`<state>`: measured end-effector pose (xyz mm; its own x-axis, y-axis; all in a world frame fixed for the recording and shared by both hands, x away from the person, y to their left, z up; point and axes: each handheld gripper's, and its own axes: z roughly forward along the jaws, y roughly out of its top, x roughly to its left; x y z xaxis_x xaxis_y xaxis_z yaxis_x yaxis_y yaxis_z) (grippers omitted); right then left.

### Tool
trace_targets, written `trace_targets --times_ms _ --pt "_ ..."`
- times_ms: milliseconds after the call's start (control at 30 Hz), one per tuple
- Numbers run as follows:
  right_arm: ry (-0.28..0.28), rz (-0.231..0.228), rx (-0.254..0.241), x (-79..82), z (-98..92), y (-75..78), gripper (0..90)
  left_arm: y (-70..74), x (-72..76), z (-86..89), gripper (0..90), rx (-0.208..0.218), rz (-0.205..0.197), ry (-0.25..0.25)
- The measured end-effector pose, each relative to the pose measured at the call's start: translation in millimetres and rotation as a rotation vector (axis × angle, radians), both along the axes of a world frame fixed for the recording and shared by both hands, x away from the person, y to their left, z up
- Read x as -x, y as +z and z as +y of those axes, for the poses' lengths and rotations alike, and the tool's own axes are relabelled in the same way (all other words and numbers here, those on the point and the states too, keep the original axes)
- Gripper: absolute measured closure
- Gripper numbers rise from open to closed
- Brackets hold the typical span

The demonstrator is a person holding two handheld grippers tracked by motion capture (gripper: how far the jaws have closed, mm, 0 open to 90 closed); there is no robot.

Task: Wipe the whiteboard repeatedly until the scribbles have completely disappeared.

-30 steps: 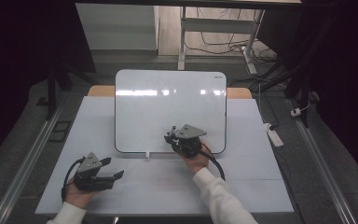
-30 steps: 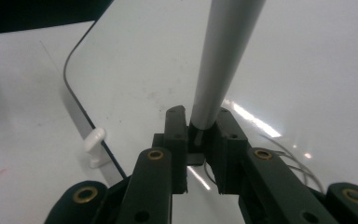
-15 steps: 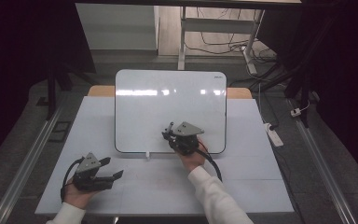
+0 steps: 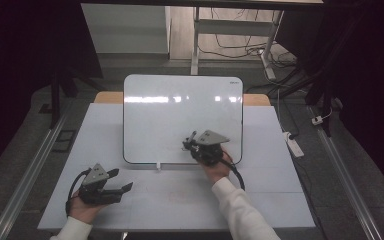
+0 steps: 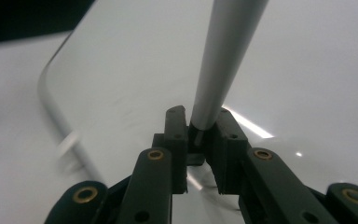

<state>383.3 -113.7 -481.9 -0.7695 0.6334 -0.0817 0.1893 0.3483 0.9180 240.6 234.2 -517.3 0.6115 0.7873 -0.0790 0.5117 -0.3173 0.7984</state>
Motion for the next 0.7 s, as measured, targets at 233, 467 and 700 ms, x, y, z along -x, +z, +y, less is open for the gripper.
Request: trace_targets --times_ms 233,467,700 --pt "0.095 0.0 0.087 11.7 15.4 -9.8 77.8 -0.2 -0.1 0.2 26.8 0.0 0.0 -0.001" --pt "0.066 -0.002 0.051 7.0 12.4 -6.4 77.8 -0.6 -1.0 0.0 26.8 -0.003 0.003 -0.001" --pt "-0.03 -0.011 -0.043 -8.5 -1.8 5.7 77.8 -0.2 -0.2 -0.2 26.9 -0.002 -0.001 -0.002"
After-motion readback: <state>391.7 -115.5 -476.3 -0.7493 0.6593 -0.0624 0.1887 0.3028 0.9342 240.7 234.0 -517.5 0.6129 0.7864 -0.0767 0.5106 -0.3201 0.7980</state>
